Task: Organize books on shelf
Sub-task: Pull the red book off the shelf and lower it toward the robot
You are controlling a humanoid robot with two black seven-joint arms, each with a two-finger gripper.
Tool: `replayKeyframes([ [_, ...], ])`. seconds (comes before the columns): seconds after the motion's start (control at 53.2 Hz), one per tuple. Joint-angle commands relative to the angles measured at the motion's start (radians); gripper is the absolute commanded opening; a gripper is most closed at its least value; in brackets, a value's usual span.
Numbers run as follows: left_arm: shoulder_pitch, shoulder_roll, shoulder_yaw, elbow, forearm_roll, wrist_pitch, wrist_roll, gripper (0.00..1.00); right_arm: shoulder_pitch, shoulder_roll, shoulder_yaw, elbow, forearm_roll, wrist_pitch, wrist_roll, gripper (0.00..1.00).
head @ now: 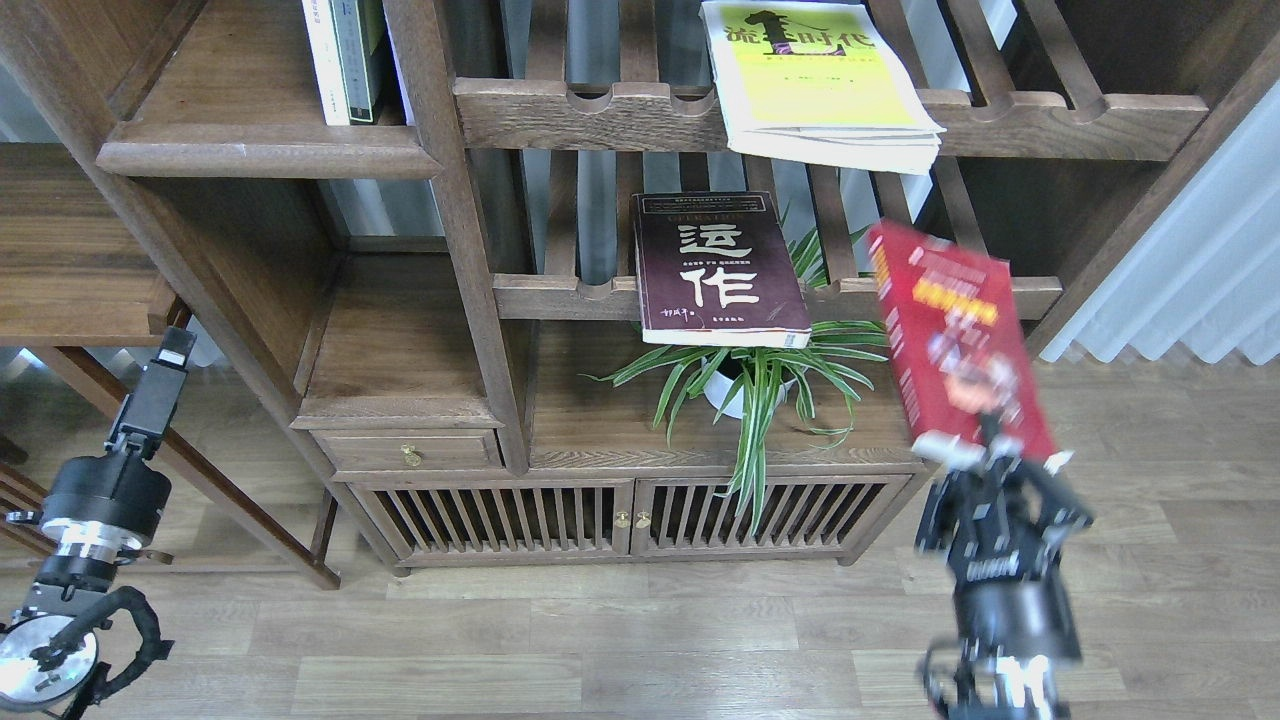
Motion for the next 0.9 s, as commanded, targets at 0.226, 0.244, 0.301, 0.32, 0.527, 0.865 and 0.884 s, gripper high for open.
replayKeyframes([
  [0.226, 0.008, -0.007, 0.058, 0.002, 0.0, 0.0, -0.003, 1.0, -0.103, -0.125, -0.155, -0.054, 0.004, 0.0, 0.005, 0.05],
  [0.244, 0.008, -0.007, 0.063, 0.001, 0.0, 0.0, -0.004, 1.0, -0.101, -0.125, -0.159, -0.057, 0.004, 0.0, 0.005, 0.05],
  [0.301, 0.01, -0.007, 0.101, 0.006, 0.0, 0.0, -0.003, 1.0, -0.081, -0.122, -0.199, -0.083, -0.002, 0.0, 0.005, 0.05],
  [0.32, 0.01, -0.007, 0.109, 0.007, 0.0, 0.0, -0.001, 1.0, -0.077, -0.12, -0.205, -0.088, -0.004, 0.0, 0.005, 0.05],
  [0.527, 0.019, -0.033, 0.19, 0.025, 0.0, 0.0, 0.011, 1.0, 0.071, -0.1, -0.324, -0.166, -0.022, 0.0, 0.009, 0.05],
  [0.865, 0.036, -0.096, 0.308, 0.049, -0.086, 0.0, 0.013, 1.0, 0.175, -0.065, -0.406, -0.264, -0.044, 0.0, 0.008, 0.05],
  [0.884, 0.042, -0.101, 0.336, 0.042, -0.109, 0.0, 0.014, 1.0, 0.181, -0.064, -0.414, -0.273, -0.047, 0.0, 0.008, 0.05],
])
